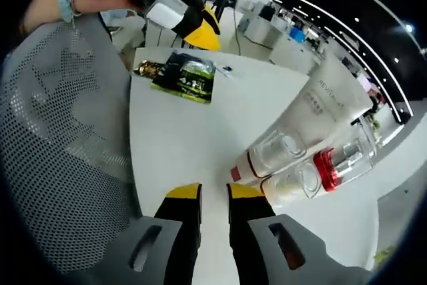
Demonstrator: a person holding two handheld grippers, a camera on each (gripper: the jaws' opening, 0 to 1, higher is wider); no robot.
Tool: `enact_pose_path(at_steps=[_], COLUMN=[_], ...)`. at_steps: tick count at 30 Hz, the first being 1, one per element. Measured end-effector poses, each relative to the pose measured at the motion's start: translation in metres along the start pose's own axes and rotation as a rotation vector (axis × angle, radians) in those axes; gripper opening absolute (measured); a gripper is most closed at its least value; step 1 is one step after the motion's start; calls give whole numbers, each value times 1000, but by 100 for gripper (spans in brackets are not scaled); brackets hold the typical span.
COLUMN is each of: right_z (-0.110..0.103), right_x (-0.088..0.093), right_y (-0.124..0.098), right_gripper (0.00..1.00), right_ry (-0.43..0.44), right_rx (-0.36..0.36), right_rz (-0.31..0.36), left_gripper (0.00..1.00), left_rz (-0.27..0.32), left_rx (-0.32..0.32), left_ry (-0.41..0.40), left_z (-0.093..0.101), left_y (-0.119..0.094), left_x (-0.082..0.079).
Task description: Arrange the skincare products in the storage area until every visible bottle or jar stands upright without overlapping.
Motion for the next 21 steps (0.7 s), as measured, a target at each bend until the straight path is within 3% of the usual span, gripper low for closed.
enact_pose_path(at_steps=[1,4,5,10,13,16,18,20,21], right_z=[0,4,5,6,6,-1,-6,-6,-3], right_x=[0,0,1,3,-4,-28,-52,-70,-82], right_y=[0,0,0,1,-2,-7,-9,-9,-6], right_gripper=[13,13,13,13,13,13,13,14,14], right_ry=[-8,-27,-27,-4,1,30,82,89,103], right_rx=[-1,25,29,21,21,-15,-69,-87,-88], right_rz=[-3,-2,-1,4,42,138,221,266,281], left_gripper=[22,22,22,22,22,21,21,21,21], left_rz=[4,22,28,51,85,78,86,59,-2], left_rx=[-8,11,17,-13,-41,-71,-32,5,10], left_ry=[-22,-210,-240,-249,-296,-350,-425,-465,-458], left_z=[-4,-12,-13,-18,-26,-39,-45,-47,-51], left_y=[1,0,0,-2,-7,-19,-24,-26,-28], left_x=[0,-2,-3,-6,-10,-6,-10,-8,-1])
Point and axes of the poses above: the point that each gripper's makers call its tool centre point, and the gripper's own axes: y roughly forward along the fingers, z roughly to its right, x roughly out of its underside, the point moved 4 cm from there along -y, roughly backward along the fingers, and after that the axes turned 2 degrees about -y, right-handed, at the moved point
